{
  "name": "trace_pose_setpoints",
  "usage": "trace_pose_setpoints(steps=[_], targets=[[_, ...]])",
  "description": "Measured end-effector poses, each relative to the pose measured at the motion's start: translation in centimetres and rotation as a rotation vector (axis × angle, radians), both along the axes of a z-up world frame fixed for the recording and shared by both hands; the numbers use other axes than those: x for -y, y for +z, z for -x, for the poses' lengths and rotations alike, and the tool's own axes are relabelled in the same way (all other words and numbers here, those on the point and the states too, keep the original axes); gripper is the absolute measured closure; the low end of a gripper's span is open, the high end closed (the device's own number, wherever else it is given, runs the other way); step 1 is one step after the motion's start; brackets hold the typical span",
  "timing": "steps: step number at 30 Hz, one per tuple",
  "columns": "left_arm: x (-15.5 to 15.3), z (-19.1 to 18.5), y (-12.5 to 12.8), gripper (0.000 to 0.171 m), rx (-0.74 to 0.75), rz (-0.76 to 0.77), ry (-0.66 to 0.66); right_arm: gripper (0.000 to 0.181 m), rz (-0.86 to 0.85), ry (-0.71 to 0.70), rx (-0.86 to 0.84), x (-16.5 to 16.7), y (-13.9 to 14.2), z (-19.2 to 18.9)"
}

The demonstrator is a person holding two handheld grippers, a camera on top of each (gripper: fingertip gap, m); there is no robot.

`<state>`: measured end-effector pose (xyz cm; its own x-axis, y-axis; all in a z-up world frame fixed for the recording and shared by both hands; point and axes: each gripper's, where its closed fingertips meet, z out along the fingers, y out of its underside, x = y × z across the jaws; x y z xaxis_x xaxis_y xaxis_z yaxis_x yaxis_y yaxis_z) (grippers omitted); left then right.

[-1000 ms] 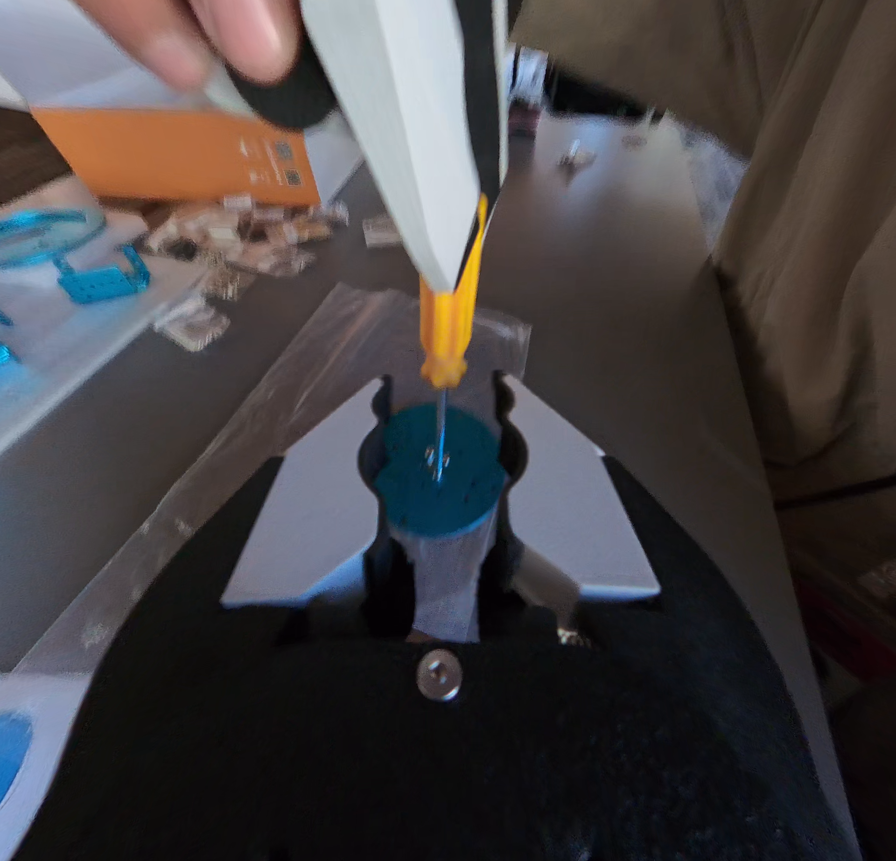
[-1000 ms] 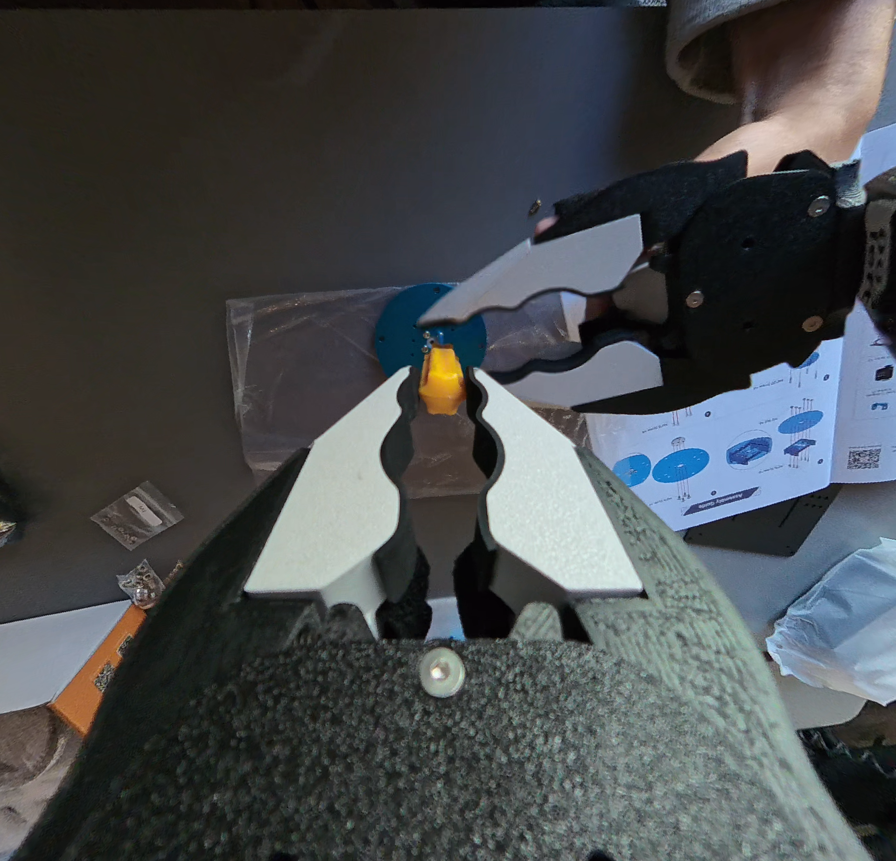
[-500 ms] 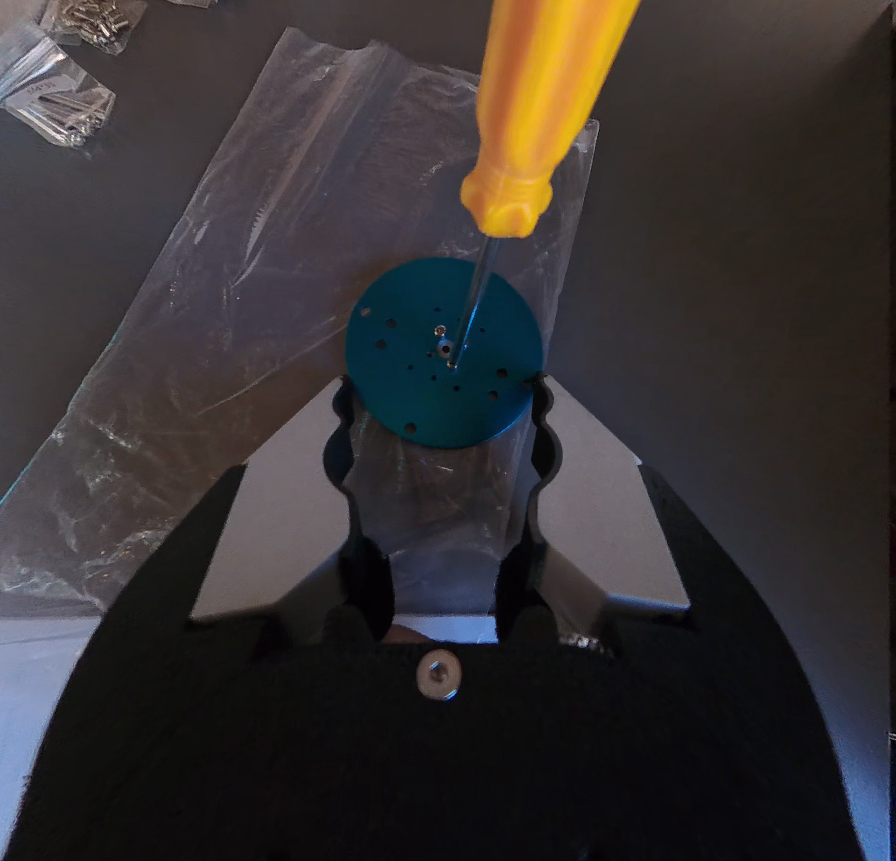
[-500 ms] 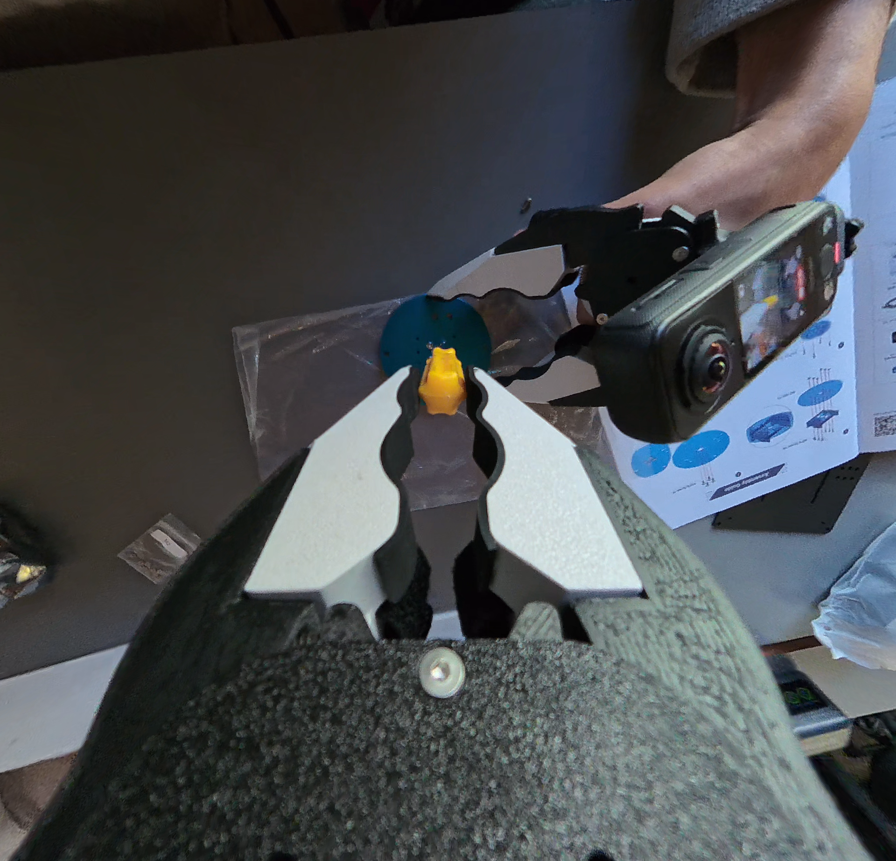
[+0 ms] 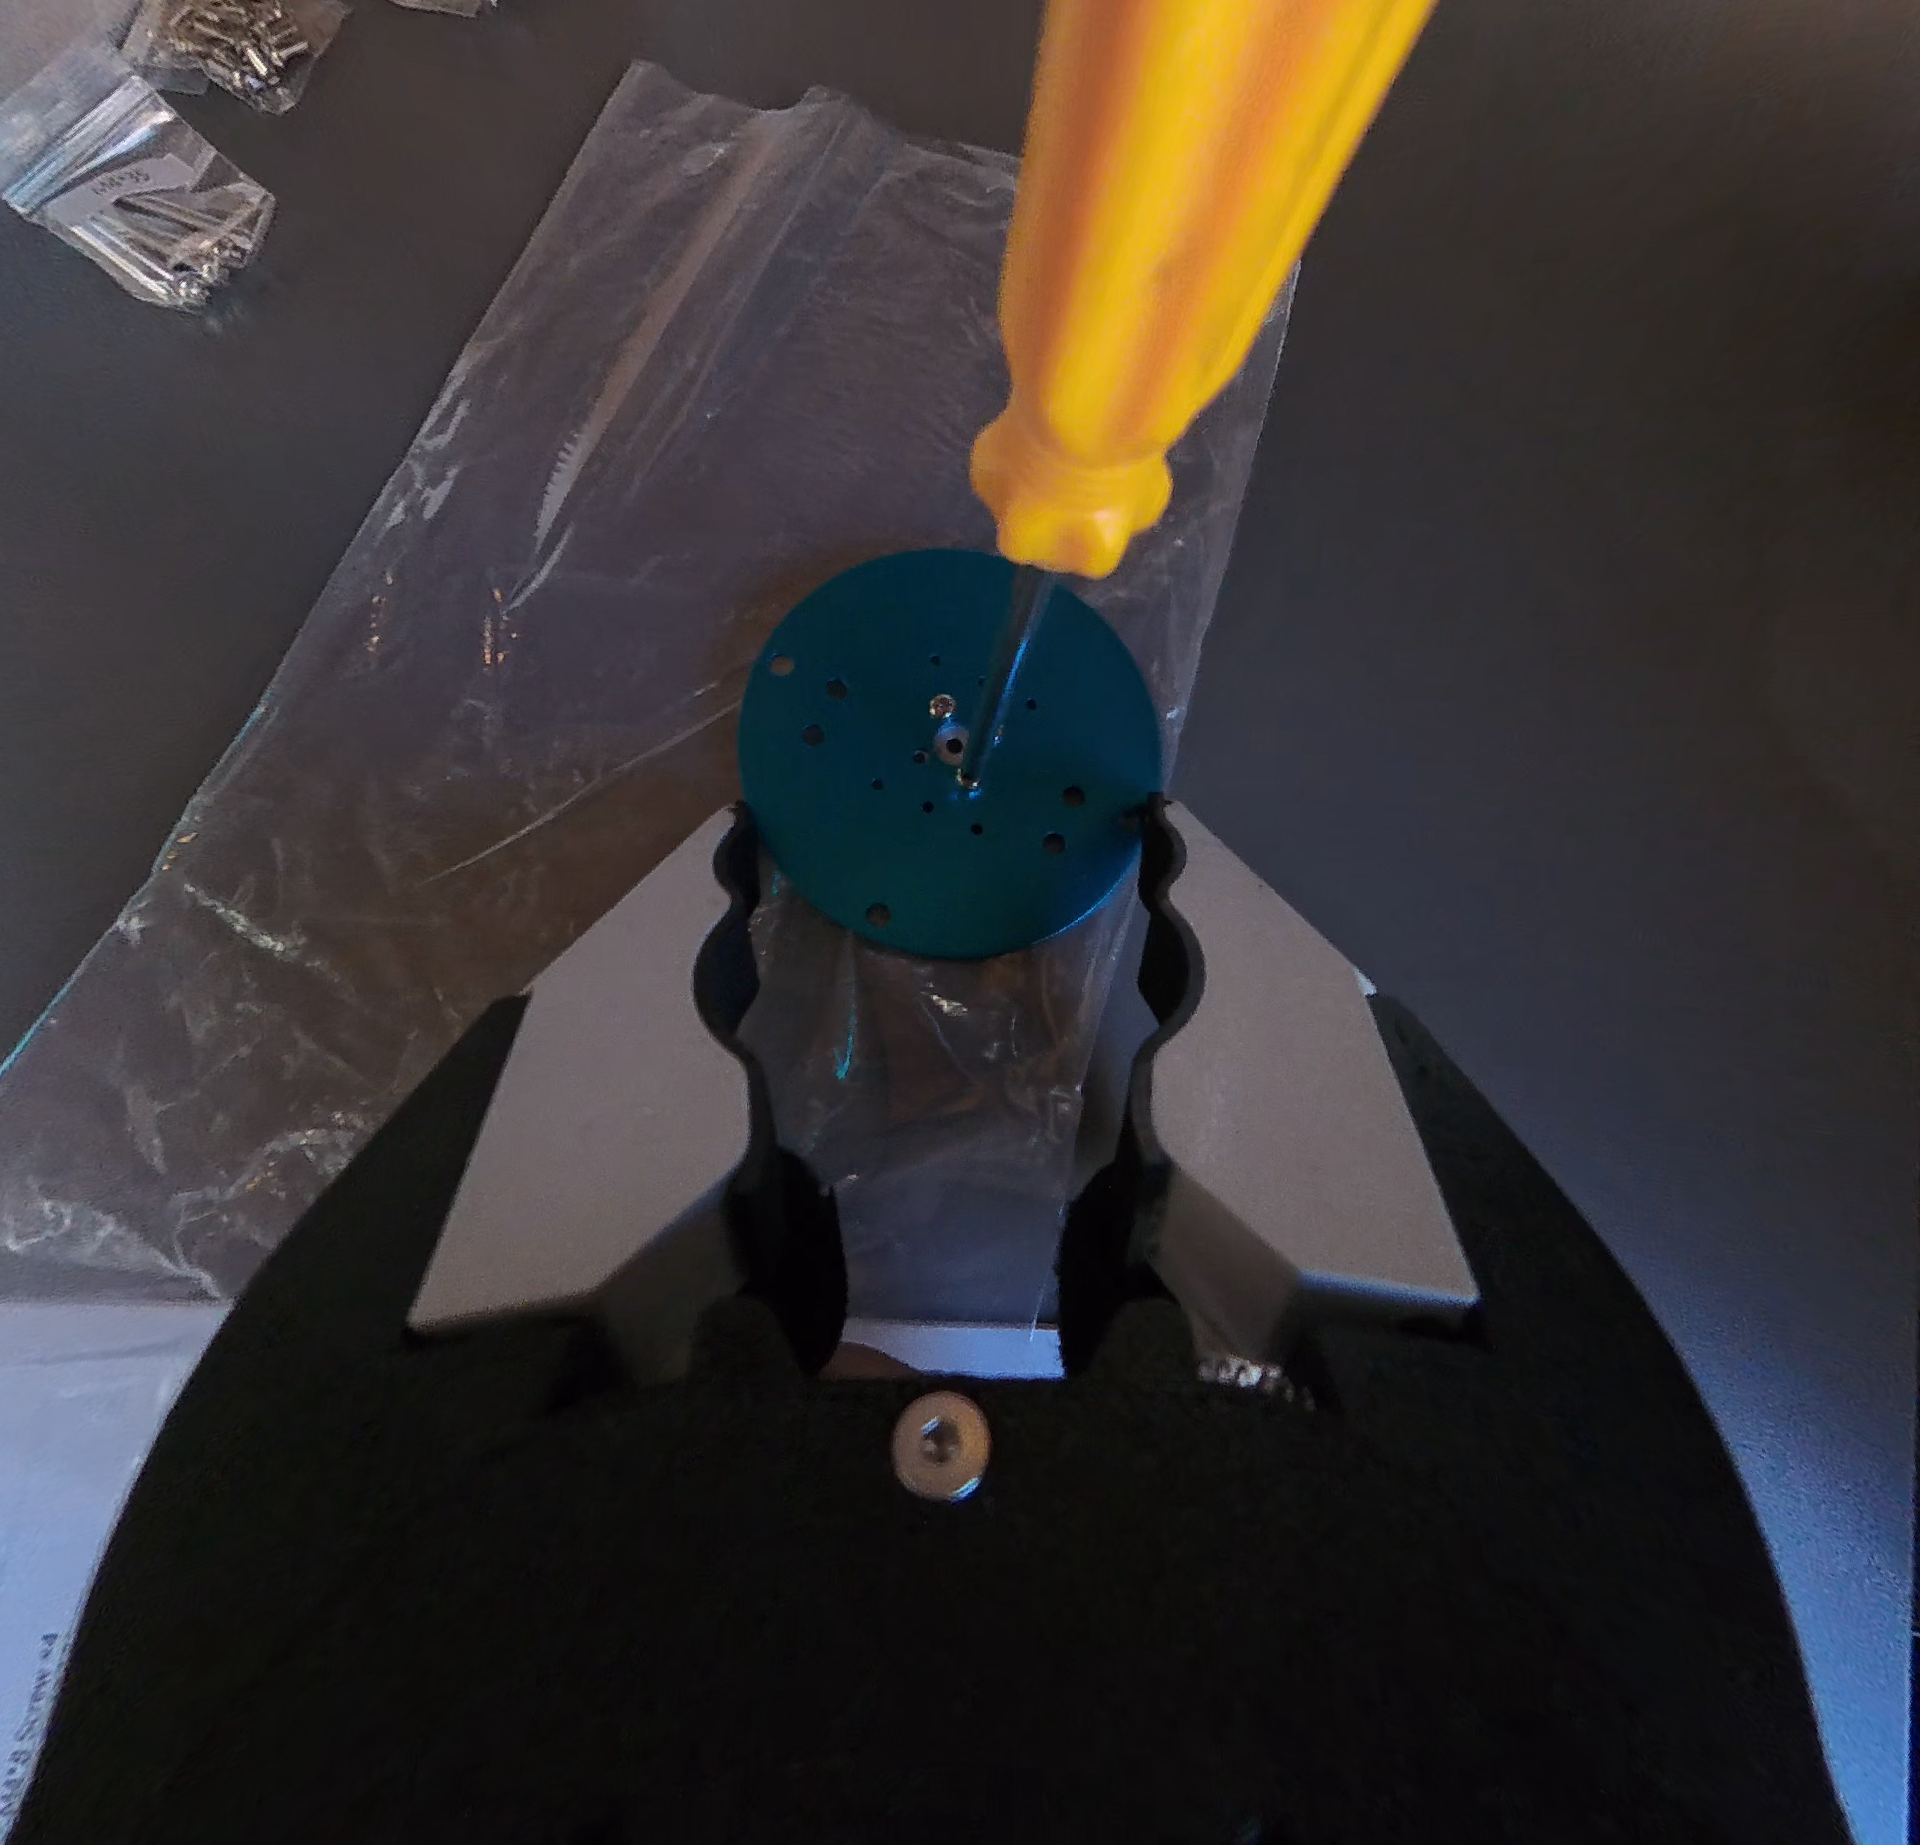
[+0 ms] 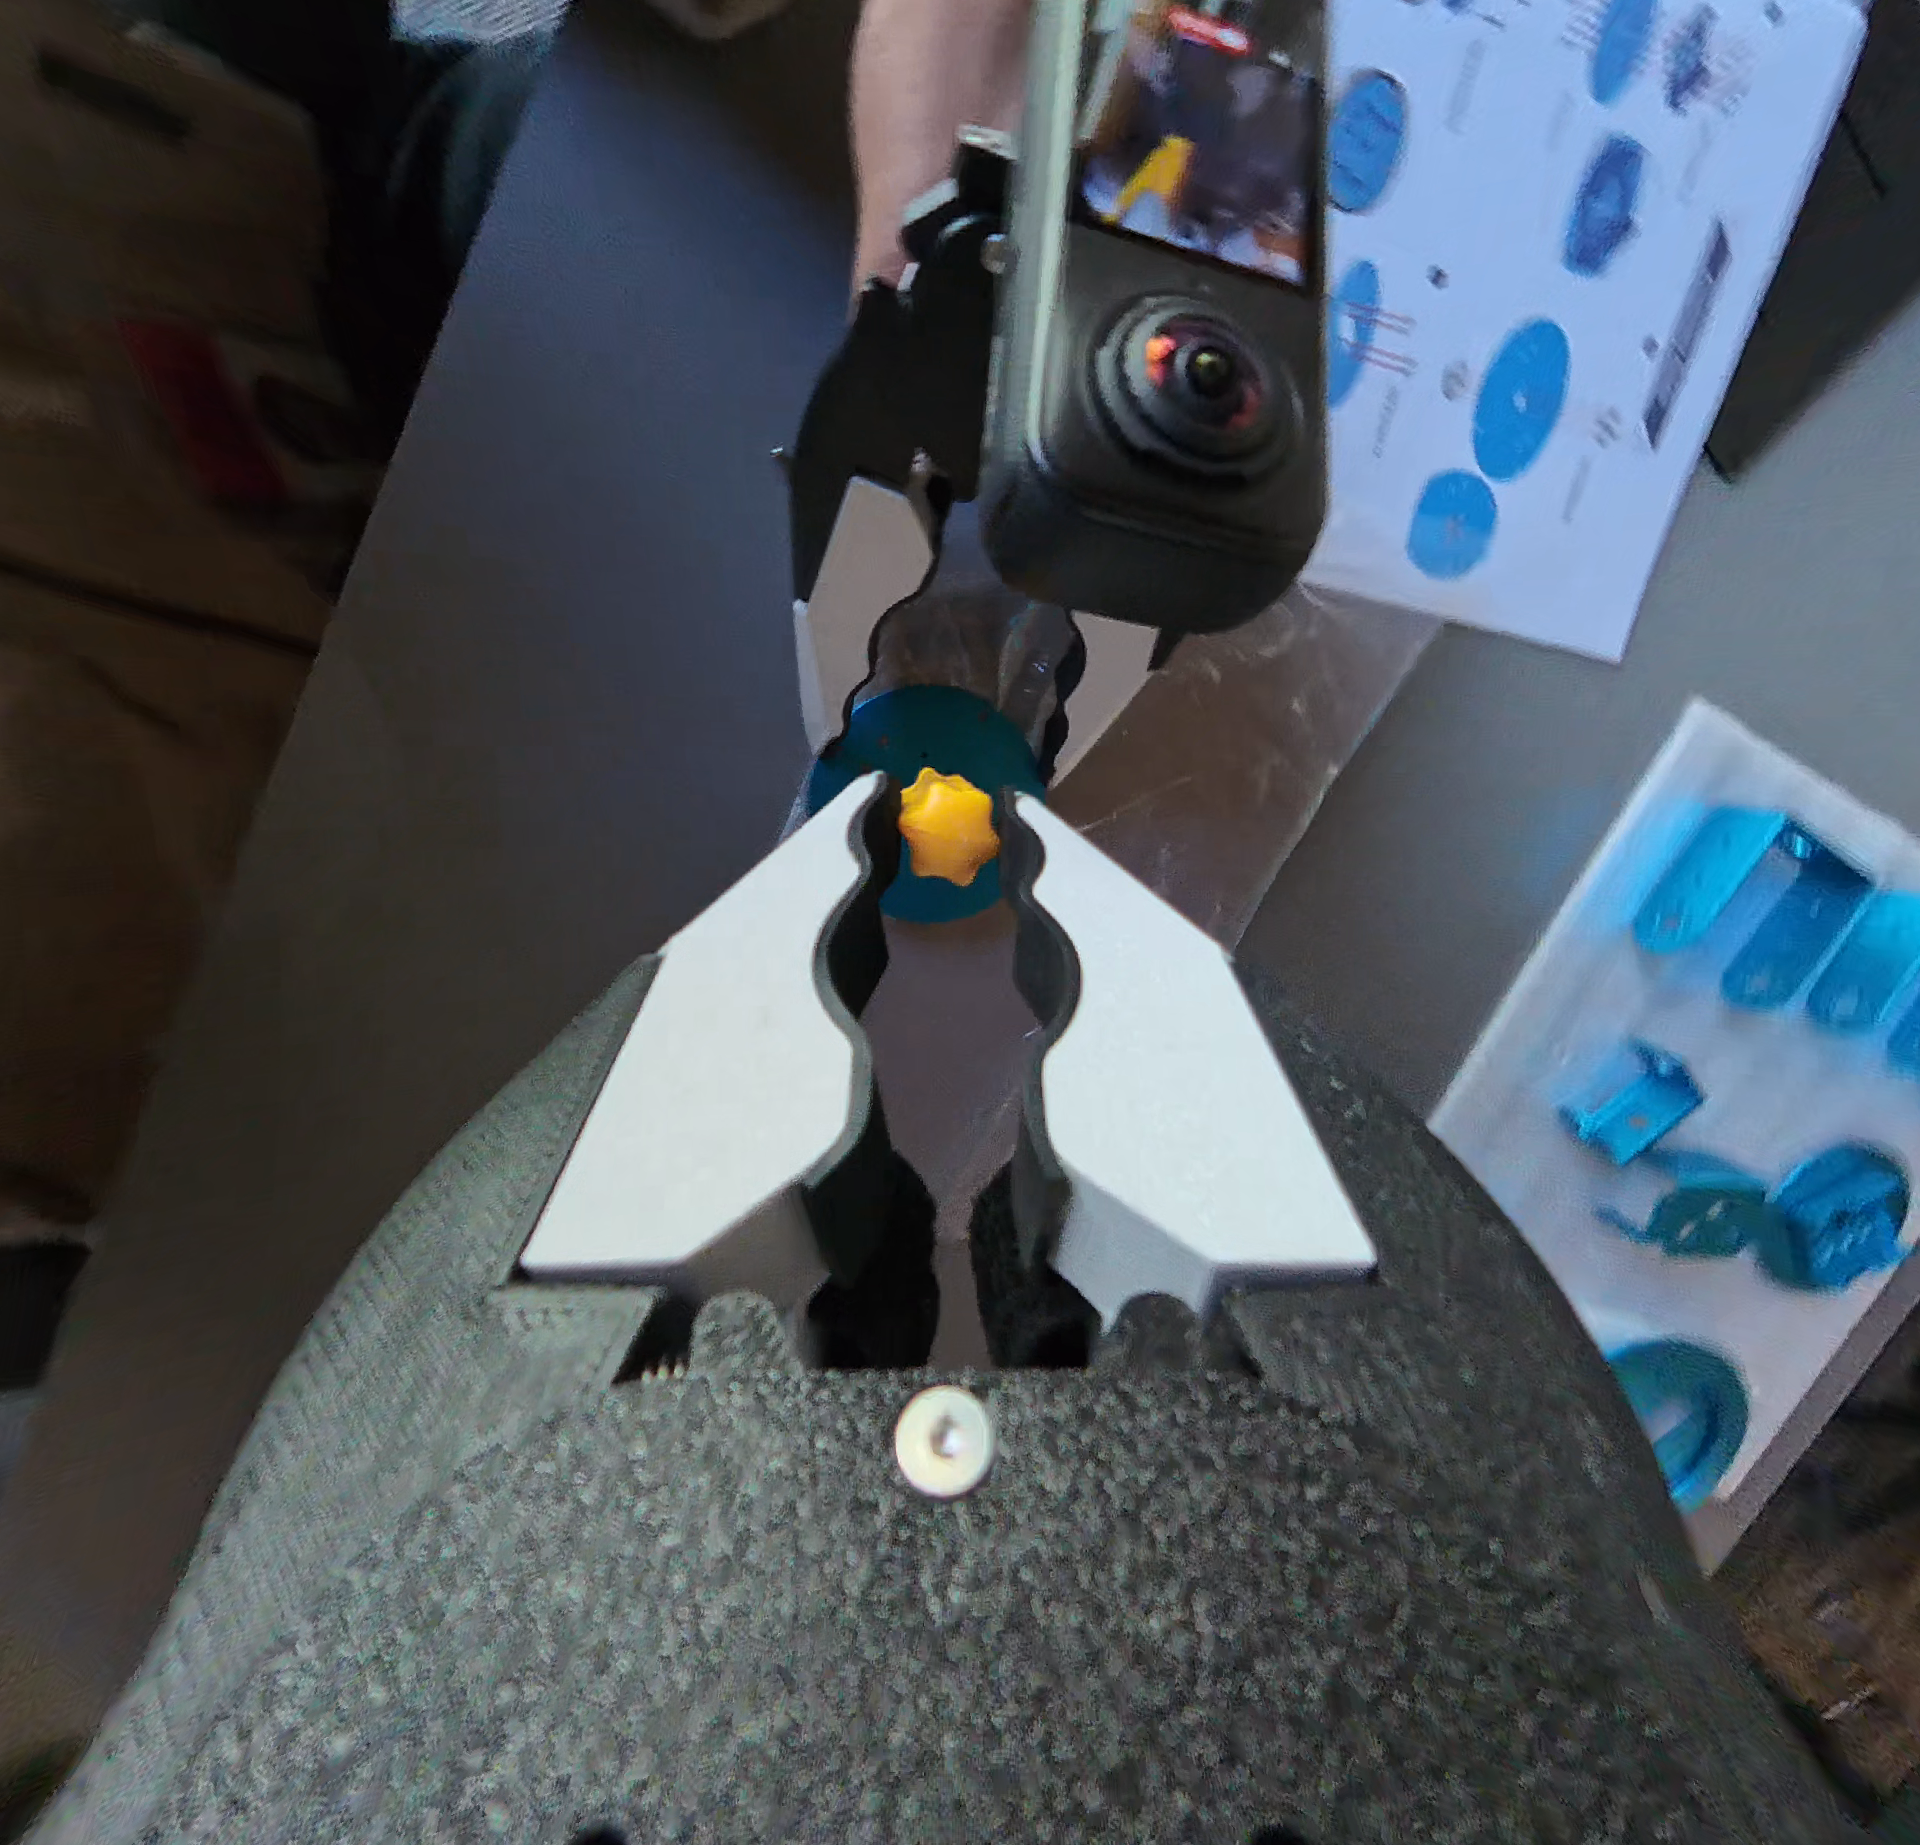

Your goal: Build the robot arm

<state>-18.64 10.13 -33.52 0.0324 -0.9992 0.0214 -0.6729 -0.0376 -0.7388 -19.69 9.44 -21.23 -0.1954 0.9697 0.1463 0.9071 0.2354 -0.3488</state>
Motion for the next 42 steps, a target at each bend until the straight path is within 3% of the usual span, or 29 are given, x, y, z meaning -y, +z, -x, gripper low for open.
trace_pose_setpoints(steps=[11, 17, 20, 27, 31, 32, 36, 39, 42], targets=[[-0.1, -0.1, 0.0, 0.097, 0.001, -0.003, 0.020, 0.163, -0.136, -0.742, -0.121, -1.0, -0.1, 1.2], [-0.1, -0.1, 0.0, 0.097, 0.001, -0.011, 0.034, 0.164, -0.153, -1.163, -0.173, -1.9, 0.2, -0.1], [-0.1, -0.1, -0.1, 0.097, 0.001, -0.014, 0.039, 0.164, -0.163, -1.284, -0.169, -1.7, 0.3, -1.0], [-0.1, 0.0, 0.4, 0.098, 0.026, -0.052, 0.039, 0.164, -0.121, -1.224, -0.140, -1.4, 0.3, 0.5], [0.0, -0.7, 3.4, 0.099, 0.183, -0.093, 0.047, 0.164, -0.077, -1.205, -0.106, -1.0, 0.2, 0.0], [0.2, -1.0, 4.4, 0.106, 0.231, -0.096, 0.035, 0.163, -0.064, -1.202, -0.097, -0.9, 0.2, -0.2], [0.3, -1.7, 6.2, 0.163, 0.337, -0.169, 0.021, 0.163, -0.040, -1.170, -0.079, -1.3, 0.2, -0.6], [0.2, -1.8, 6.2, 0.167, 0.355, -0.137, 0.015, 0.163, -0.008, -1.100, -0.072, -1.6, 0.2, -0.7], [0.3, -1.8, 6.1, 0.167, 0.363, -0.108, 0.002, 0.150, 0.060, -0.881, -0.091, -0.9, 0.4, 0.2]])
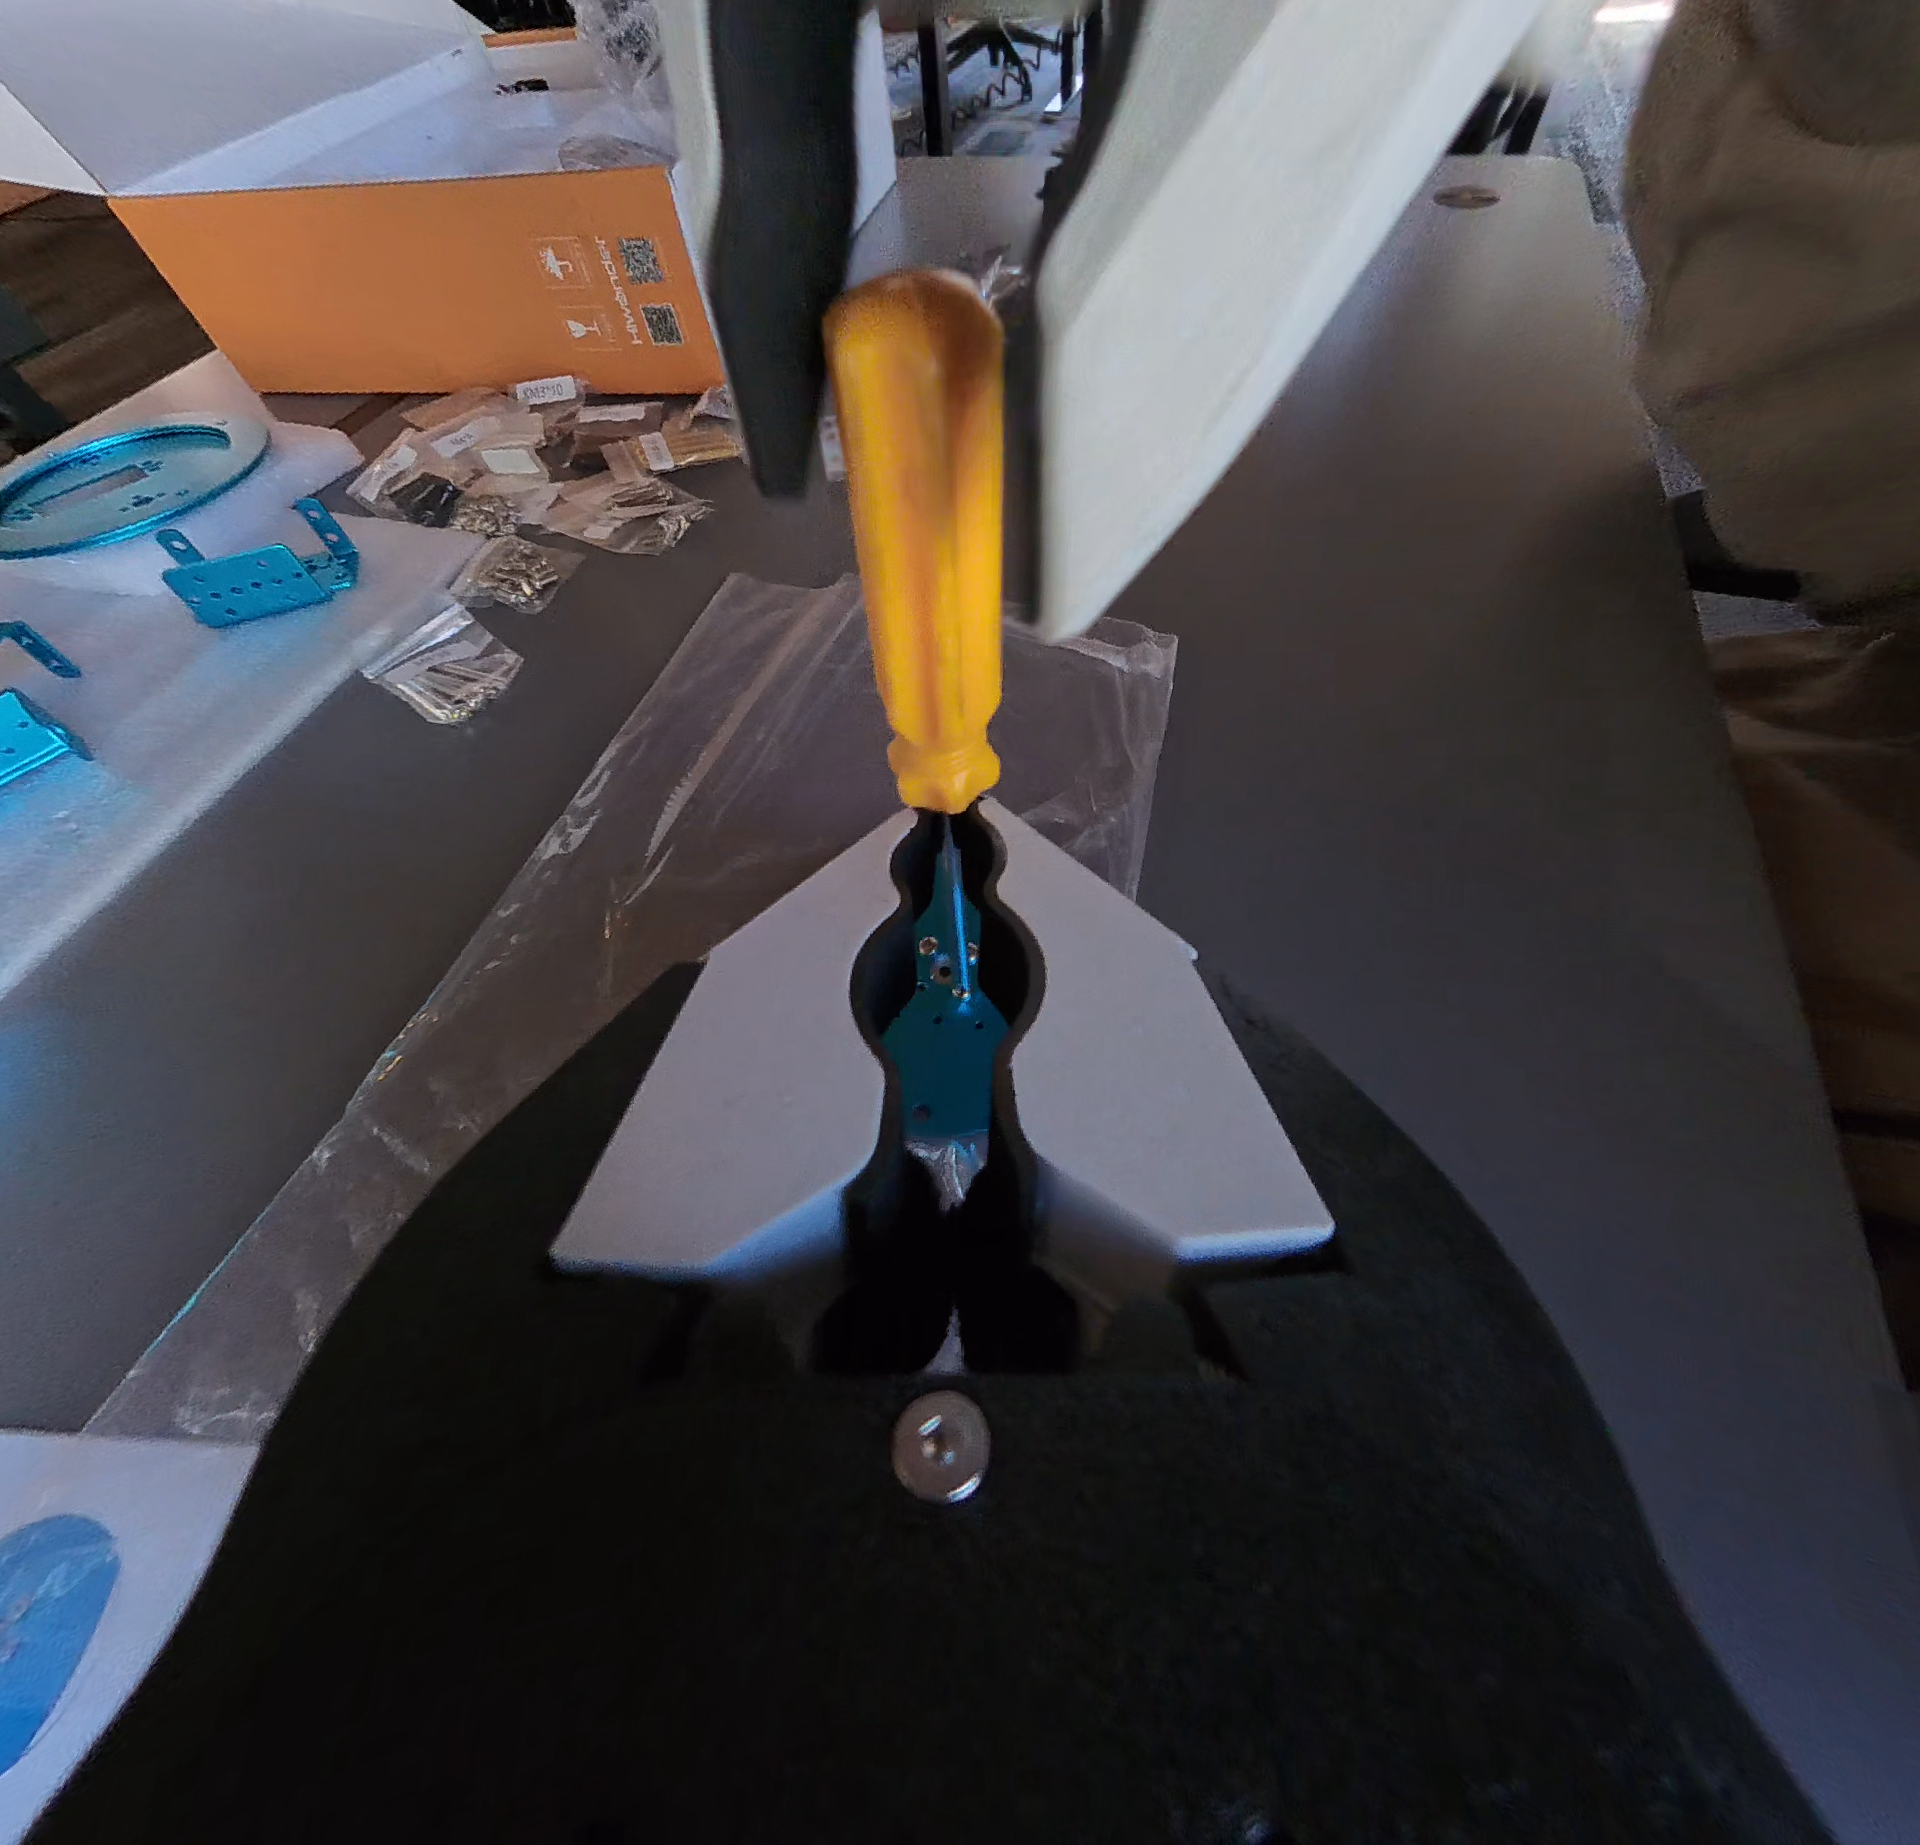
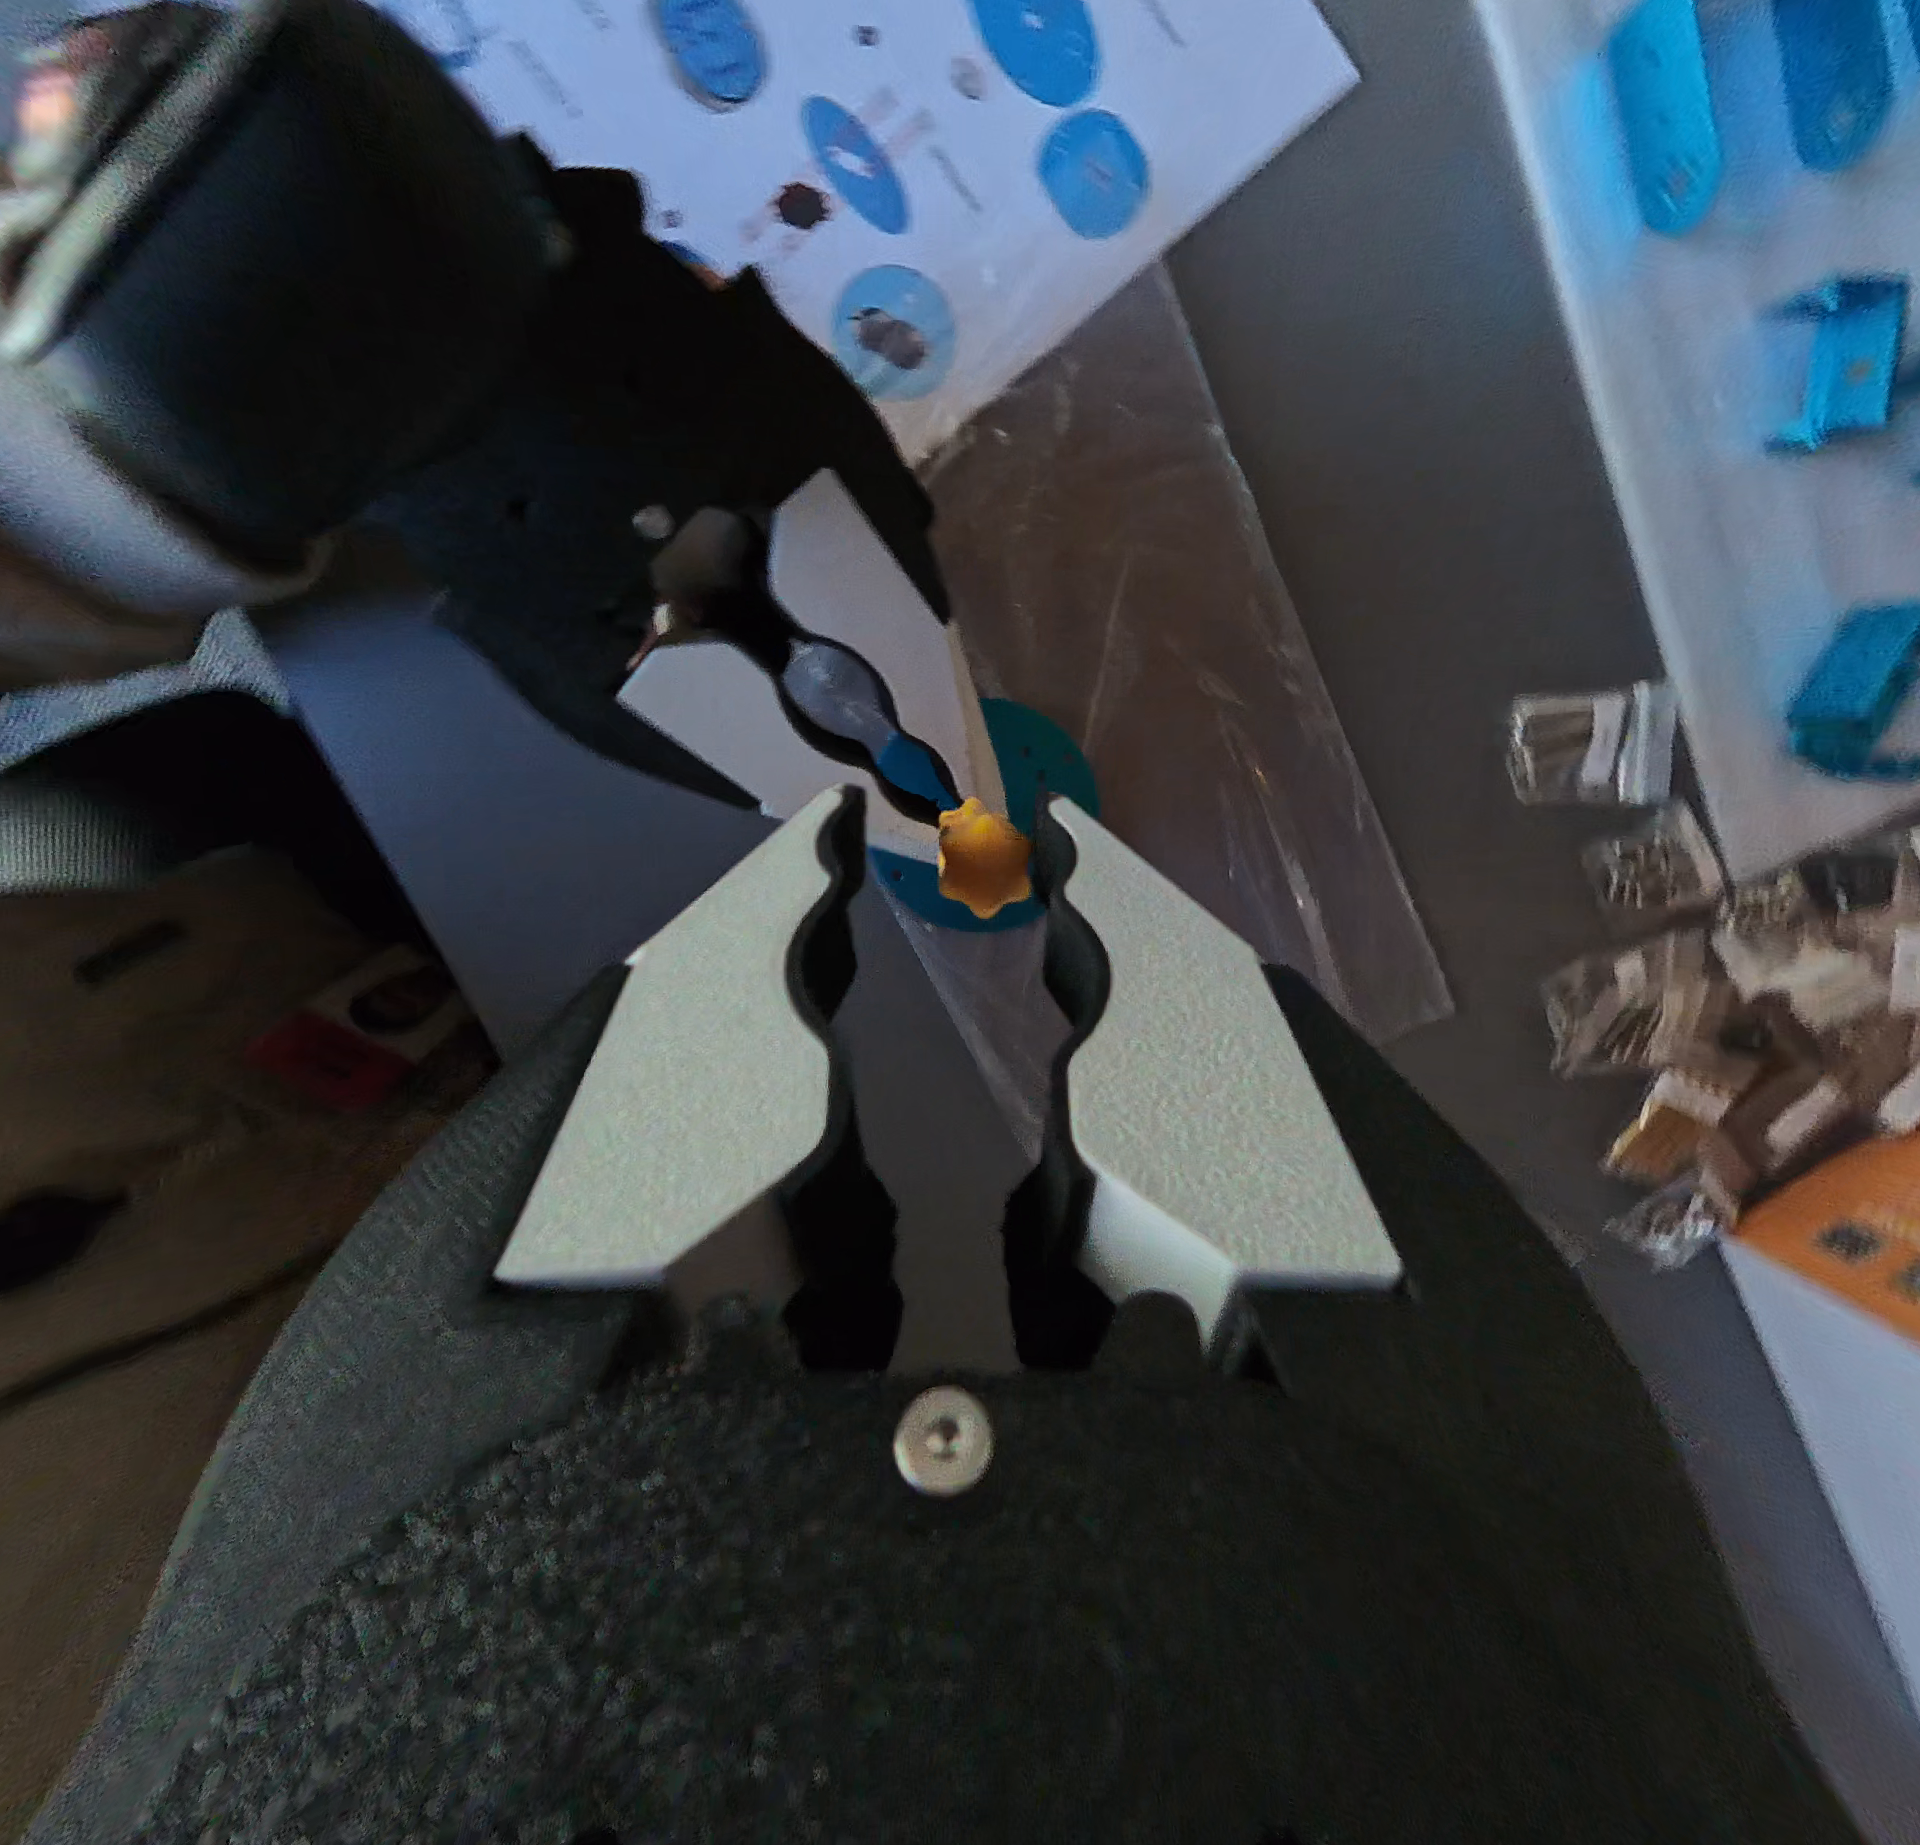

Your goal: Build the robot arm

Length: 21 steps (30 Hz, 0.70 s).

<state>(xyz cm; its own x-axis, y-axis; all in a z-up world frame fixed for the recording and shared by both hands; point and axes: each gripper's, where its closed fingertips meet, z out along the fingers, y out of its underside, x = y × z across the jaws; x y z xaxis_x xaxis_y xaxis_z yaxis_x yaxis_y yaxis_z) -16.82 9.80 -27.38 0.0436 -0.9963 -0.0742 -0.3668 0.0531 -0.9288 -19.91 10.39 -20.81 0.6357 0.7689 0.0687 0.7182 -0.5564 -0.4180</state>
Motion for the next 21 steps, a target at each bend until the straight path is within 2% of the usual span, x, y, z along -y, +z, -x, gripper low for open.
trace_pose_setpoints(steps=[2, 5, 7, 8, 10, 11, 14, 18, 21], targets=[[0.2, -0.1, 0.0, 0.167, 0.000, 0.013, -0.013, 0.140, 0.000, 0.202, -0.012, 0.6, 1.2, -0.2], [0.3, -0.1, 0.0, 0.167, -0.001, 0.012, -0.032, 0.118, -0.095, 0.569, 0.098, 0.4, 2.9, -1.3], [0.6, -0.1, 0.0, 0.167, 0.000, 0.013, -0.056, 0.120, -0.133, 0.793, 0.122, 0.3, 3.2, -1.3], [0.9, -0.1, 0.0, 0.167, 0.000, 0.015, -0.072, 0.127, -0.121, 0.904, 0.129, 0.5, 2.9, -1.4], [1.0, -0.1, -0.1, 0.167, -0.001, 0.008, -0.088, 0.139, -0.082, 1.140, 0.195, 1.2, 1.6, -2.4], [1.0, -0.1, 0.0, 0.167, 0.001, 0.011, -0.096, 0.139, -0.104, 1.236, 0.258, 0.9, 0.9, -2.9], [0.8, 0.0, 0.0, 0.167, 0.001, 0.033, -0.102, 0.138, -0.160, 1.417, 0.413, -0.2, 0.2, -3.2], [0.8, -0.1, 0.0, 0.167, 0.001, 0.055, -0.115, 0.144, -0.171, 1.580, 0.339, 0.3, 1.2, -1.6], [0.8, 0.0, 0.0, 0.167, 0.008, 0.076, -0.123, 0.149, -0.160, 1.682, 0.309, 0.6, 1.0, -1.3]])
